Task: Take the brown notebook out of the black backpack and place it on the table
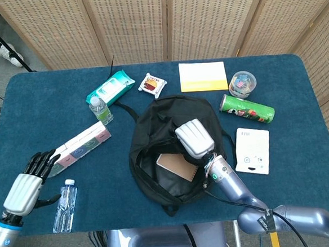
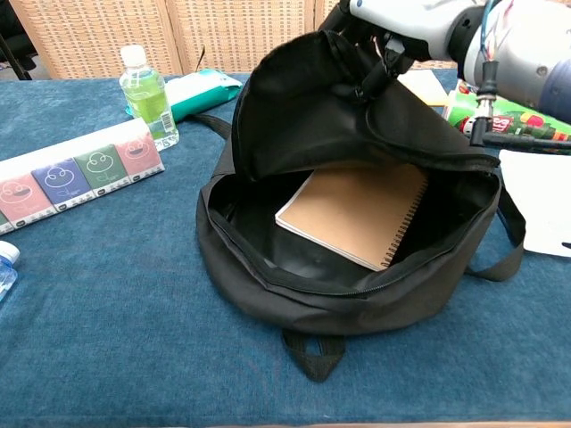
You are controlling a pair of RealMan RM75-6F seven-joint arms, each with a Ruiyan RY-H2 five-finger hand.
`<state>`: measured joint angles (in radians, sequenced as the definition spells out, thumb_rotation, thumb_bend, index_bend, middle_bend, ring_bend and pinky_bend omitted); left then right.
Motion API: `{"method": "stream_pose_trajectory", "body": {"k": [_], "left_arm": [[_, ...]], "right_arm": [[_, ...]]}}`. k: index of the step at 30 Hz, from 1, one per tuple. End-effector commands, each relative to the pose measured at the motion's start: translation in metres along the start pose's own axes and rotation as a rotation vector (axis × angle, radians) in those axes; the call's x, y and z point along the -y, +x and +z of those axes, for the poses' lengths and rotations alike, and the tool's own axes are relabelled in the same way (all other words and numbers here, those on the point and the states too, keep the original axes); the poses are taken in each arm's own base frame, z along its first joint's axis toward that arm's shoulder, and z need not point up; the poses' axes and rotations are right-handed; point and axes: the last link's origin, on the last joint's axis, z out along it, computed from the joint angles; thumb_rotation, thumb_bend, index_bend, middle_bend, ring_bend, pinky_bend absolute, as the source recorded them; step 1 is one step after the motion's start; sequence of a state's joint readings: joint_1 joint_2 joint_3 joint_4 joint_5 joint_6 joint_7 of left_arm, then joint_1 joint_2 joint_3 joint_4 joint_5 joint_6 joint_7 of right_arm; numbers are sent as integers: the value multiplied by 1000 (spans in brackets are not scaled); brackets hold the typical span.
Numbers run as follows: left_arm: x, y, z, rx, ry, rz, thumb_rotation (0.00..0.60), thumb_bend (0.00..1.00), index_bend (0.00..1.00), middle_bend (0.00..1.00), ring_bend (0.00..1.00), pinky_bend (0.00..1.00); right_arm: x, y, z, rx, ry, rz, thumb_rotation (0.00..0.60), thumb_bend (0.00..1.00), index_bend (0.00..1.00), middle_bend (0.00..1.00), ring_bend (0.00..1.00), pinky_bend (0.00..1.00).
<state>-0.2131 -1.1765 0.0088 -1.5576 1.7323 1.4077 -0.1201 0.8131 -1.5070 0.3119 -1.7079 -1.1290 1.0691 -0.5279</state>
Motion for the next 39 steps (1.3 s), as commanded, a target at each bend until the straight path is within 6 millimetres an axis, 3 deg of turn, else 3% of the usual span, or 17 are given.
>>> {"method": "stream_pose_trajectory", "body": {"k": [1,7,17,21,39], "left_arm": [[-17,-5,14,13,-99,-21,600,120,0,0,0,0],[-46,-13,37,49,-248,-61,600,129,14,0,0,0],[-96,-26,74,117,-411,-136,600,141,78,0,0,8],[-126,-39,100,162,-463,-190,600,145,99,0,0,22],[-179,-90,162,219,-494,-206,600,176,180,0,0,43]], "right_arm": [[-1,8,9,-16,-10,-11,600,646,689,701,730,702],[1,15,18,0,-40,1,600,646,689,701,730,702],[6,8,22,34,-55,-14,600,646,689,701,730,702],[11,10,26,33,-51,1,600,646,689,701,730,702],[7,10,32,78,-71,49,600,646,689,701,730,702]]}}
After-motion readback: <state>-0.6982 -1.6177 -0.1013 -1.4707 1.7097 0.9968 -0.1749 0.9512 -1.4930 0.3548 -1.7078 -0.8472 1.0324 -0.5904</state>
